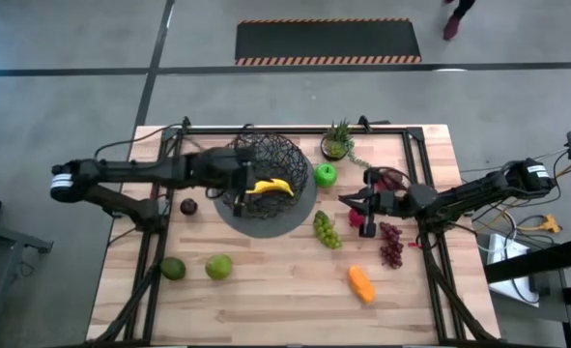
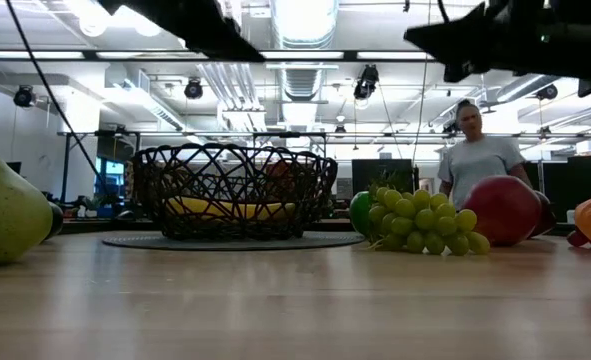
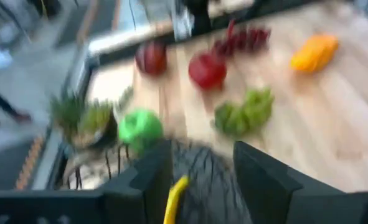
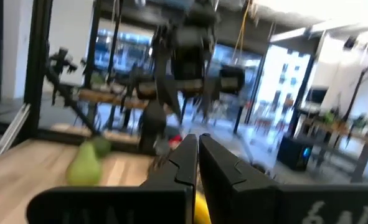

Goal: Build produce basket
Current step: Put the green apple into the black wire basket

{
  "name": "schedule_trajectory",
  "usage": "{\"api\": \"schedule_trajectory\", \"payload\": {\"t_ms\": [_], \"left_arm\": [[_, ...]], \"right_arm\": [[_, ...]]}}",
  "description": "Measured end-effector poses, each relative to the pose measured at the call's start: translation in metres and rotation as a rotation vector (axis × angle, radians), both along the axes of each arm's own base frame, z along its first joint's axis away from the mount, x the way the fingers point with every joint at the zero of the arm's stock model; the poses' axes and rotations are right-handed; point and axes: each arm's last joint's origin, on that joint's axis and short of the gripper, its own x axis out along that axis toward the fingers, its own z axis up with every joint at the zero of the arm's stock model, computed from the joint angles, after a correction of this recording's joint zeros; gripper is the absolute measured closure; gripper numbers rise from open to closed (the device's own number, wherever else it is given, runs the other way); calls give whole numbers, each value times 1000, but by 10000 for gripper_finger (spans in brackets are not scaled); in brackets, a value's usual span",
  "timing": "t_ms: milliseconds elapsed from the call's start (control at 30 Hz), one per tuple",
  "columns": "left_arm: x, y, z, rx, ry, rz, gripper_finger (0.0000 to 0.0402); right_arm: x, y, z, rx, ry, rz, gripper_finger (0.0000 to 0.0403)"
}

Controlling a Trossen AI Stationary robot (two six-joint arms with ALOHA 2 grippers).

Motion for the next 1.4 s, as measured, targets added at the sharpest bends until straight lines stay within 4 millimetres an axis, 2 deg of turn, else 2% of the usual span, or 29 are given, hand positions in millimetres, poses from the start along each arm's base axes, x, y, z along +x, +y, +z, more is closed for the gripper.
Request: {"api": "schedule_trajectory", "payload": {"t_ms": [200, 367, 500, 667, 767, 867, 967, 1100, 1400], "left_arm": [[-16, -8, -13, 54, -211, -24, 282], [-27, -7, -25, 192, -322, 13, 290], [-33, -5, -36, 299, -350, 80, 291], [-36, -1, -40, 395, -334, 164, 291], [-36, -1, -37, 413, -344, 175, 291], [-36, -1, -33, 455, -360, 172, 291], [-37, -1, -32, 488, -358, 166, 291], [-38, -1, -33, 480, -339, 163, 291], [-41, -1, -37, 482, -287, 166, 291]], "right_arm": [[1, -1, -5, 118, 47, -25, 394], [5, -5, 0, 152, 52, -177, 385], [17, -11, 11, 132, 142, -312, 345], [33, -26, 34, 184, 351, -463, 276], [36, -36, 51, 253, 481, -512, 246], [32, -42, 57, 304, 622, -524, 227], [29, -45, 52, 351, 686, -521, 221], [25, -45, 35, 375, 719, -536, 220], [27, -48, -2, 345, 583, -464, 234]]}}
